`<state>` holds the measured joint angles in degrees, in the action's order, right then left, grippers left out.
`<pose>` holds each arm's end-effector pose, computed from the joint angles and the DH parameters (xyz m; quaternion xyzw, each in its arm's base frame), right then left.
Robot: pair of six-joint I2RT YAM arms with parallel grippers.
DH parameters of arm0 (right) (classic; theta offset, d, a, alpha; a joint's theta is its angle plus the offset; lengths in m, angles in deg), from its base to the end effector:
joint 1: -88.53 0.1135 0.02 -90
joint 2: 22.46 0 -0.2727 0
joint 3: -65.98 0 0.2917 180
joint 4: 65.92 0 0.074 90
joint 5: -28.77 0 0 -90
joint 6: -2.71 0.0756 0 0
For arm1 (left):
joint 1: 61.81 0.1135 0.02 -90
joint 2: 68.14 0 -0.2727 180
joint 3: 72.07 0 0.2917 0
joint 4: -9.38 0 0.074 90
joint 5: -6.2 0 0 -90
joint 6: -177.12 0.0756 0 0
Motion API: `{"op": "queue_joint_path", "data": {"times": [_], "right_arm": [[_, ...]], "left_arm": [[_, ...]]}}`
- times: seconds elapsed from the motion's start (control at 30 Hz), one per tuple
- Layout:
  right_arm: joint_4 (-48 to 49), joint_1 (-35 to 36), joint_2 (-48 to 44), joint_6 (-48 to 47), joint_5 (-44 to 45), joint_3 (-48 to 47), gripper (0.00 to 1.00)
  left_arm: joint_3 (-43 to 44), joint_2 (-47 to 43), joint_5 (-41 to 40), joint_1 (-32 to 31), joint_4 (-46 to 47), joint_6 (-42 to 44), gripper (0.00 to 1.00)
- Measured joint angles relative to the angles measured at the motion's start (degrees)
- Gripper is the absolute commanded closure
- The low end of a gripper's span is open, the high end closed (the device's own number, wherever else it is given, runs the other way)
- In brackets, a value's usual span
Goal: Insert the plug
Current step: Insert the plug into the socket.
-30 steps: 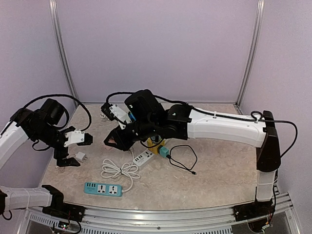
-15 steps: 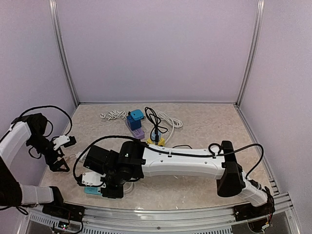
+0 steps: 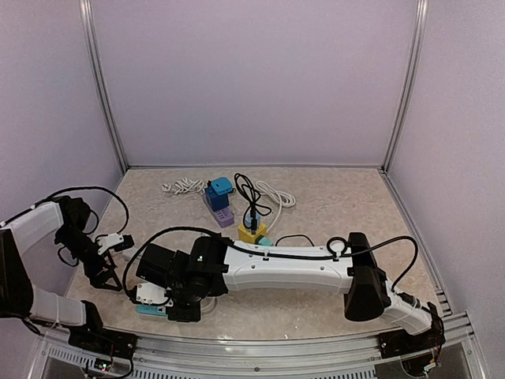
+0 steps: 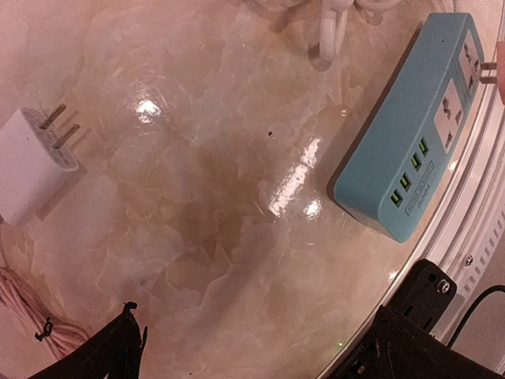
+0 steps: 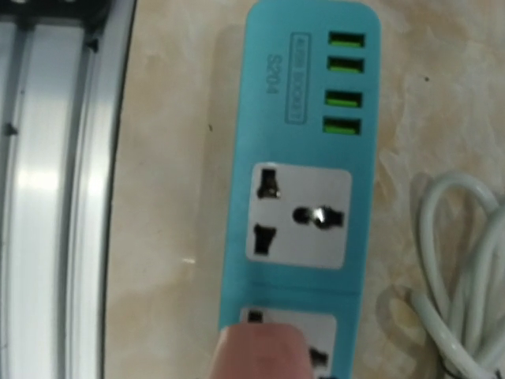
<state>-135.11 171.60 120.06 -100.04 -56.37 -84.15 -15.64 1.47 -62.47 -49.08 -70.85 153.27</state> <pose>0.0783 0.5915 0.1867 -0.7118 0.6569 0.1076 0.2242 0.2015 0.0173 0.1584 0.4366 0.8799 -0.1614 0.0949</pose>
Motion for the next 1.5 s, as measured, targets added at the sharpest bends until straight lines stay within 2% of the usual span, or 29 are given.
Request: {"op": "queue_joint_path", "data": {"times": [0.37,0.9,1.27,1.5], "right_arm": [[1.6,0.0,1.6,-1.1,1.1,0.0,1.00],[-0.8,-0.9,2.4,0.2,0.9,0.4,1.00],[-6.7,-1.6,8.8,0.3,1.0,-9.2,1.00],[-6.6,-0.1,8.6,0.2,4.4,-8.5,1.00]], "left_arm": [[-2.7,1.9,-2.5,-2.0,4.6,-2.3,0.01],[-2.7,1.7,-2.7,-5.1,4.8,-3.8,0.01],[-1.5,1.2,-2.7,-5.1,4.7,-4.0,0.01],[-0.9,1.2,-2.7,-5.1,4.7,-4.0,0.01]]}}
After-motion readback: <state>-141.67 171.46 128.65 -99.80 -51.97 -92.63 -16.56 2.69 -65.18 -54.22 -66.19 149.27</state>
